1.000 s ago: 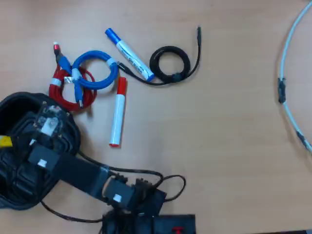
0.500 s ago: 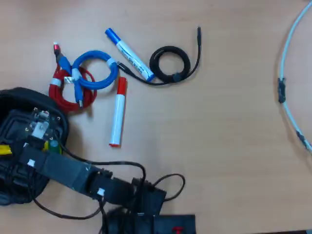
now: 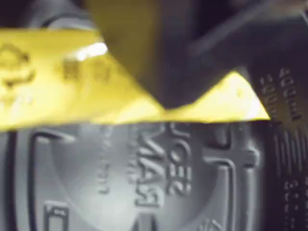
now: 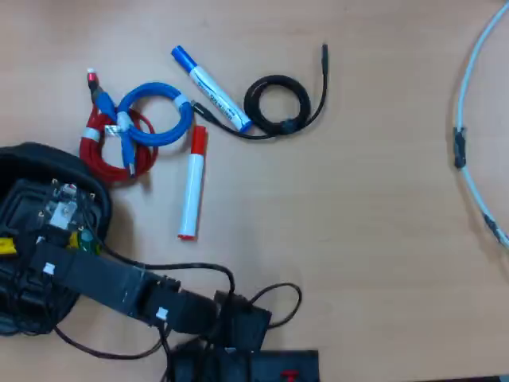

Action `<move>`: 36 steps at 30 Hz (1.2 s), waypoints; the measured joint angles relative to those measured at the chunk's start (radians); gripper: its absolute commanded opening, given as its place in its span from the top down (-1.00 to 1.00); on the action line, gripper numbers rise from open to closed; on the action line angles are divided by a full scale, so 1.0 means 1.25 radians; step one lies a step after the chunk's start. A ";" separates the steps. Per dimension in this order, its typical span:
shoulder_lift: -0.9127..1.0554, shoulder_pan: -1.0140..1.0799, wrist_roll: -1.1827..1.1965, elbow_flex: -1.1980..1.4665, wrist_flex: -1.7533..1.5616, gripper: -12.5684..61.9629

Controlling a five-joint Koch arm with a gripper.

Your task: Pick up the yellow instant coffee stick, then put it in the black bowl

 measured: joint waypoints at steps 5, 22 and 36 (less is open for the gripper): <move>-0.004 -0.020 -0.070 0.017 -0.004 0.17; -0.007 -0.042 -0.083 0.025 0.085 -0.87; 0.134 -0.009 -0.052 0.023 0.102 -0.86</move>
